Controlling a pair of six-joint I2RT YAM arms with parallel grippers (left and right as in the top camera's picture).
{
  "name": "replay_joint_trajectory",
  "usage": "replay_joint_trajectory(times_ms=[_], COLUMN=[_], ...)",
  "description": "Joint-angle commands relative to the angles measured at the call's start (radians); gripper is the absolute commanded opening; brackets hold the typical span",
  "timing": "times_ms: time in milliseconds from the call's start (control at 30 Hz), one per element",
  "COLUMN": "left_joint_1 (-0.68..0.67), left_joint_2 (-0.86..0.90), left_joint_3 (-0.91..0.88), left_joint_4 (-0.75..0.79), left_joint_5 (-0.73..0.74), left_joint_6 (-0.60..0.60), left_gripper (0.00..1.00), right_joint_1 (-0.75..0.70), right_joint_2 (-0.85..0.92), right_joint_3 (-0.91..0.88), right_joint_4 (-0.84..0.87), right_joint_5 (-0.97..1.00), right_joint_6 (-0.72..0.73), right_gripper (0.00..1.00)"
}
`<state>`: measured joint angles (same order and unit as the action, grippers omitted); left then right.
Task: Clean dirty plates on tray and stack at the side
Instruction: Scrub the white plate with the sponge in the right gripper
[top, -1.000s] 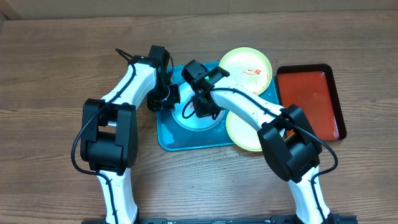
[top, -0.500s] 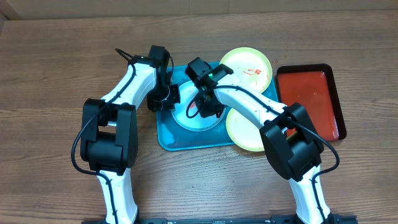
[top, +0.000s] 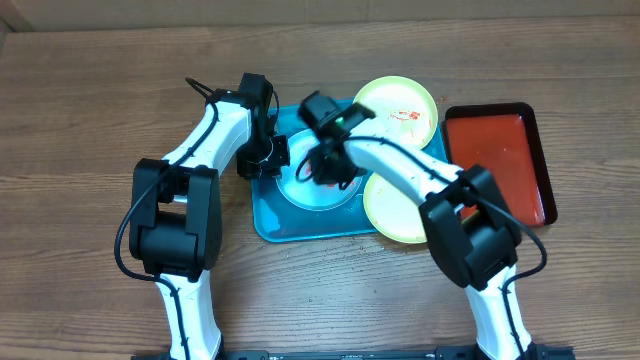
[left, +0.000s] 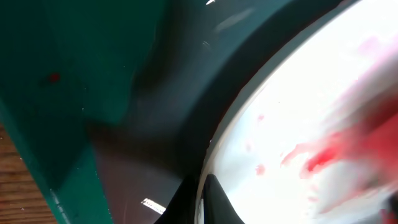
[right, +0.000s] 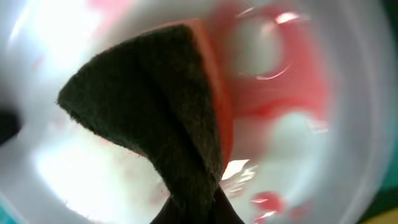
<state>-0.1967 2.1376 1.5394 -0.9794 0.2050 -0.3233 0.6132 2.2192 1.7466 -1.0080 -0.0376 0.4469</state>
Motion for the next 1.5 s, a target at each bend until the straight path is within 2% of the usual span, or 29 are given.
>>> replay_joint_trajectory(times_ms=[0,233,433,500,567,600,700,833,967,1167,1300,1467], left_joint_1=[-0.008,-0.008,-0.008,-0.008,-0.008,-0.008,-0.008,-0.008,-0.008,-0.008,-0.008,-0.008], left_joint_2=[0.044,0.044,0.044,0.044,0.044,0.044,0.044,0.044,0.044,0.044,0.044,0.044], left_joint_3=[-0.029,-0.029,-0.029,-0.029,-0.029,-0.029,-0.029,-0.029,-0.029,-0.029,-0.029,-0.029], left_joint_4=[0.011,0.012,0.010,0.008,0.008,0.008,0.009,0.009,0.009,0.008,0.008,0.009], left_joint_5=[-0.047,-0.047,-0.047,-0.047,-0.047,-0.048,-0.047,-0.048,-0.047,-0.047,-0.047,-0.048], left_joint_6=[-0.021,-0.021,-0.021,-0.021,-0.021,-0.021,-0.021,-0.021,-0.021,-0.021,-0.021,-0.020], left_gripper=[0.04,0.04,0.04,0.04,0.04,0.04,0.04,0.04,0.04,0.04,0.04,0.04], right_joint_1=[-0.043,-0.021,0.003,0.003,0.002,0.001,0.001,0.001,0.000,-0.002,-0.002,-0.002], right_joint_2=[0.011,0.011,0.016,0.016,0.016,0.016,0.016,0.016,0.016,0.019,0.049,0.070], right_joint_3=[0.027,0.027,0.027,0.027,0.027,0.027,0.027,0.027,0.027,0.026,0.027,0.028], right_joint_4=[0.009,0.009,0.007,0.007,0.009,0.011,0.031,0.054,0.088,0.090,0.088,0.100], right_joint_5=[-0.003,-0.035,-0.033,-0.032,-0.032,-0.032,-0.037,-0.046,-0.047,-0.051,-0.076,-0.077], right_joint_6=[0.092,0.045,0.063,0.078,0.076,0.068,-0.014,-0.134,-0.214,-0.212,-0.212,-0.206], right_gripper=[0.04,0.04,0.04,0.12,0.31,0.37,0.41,0.43,0.42,0.27,0.25,0.04])
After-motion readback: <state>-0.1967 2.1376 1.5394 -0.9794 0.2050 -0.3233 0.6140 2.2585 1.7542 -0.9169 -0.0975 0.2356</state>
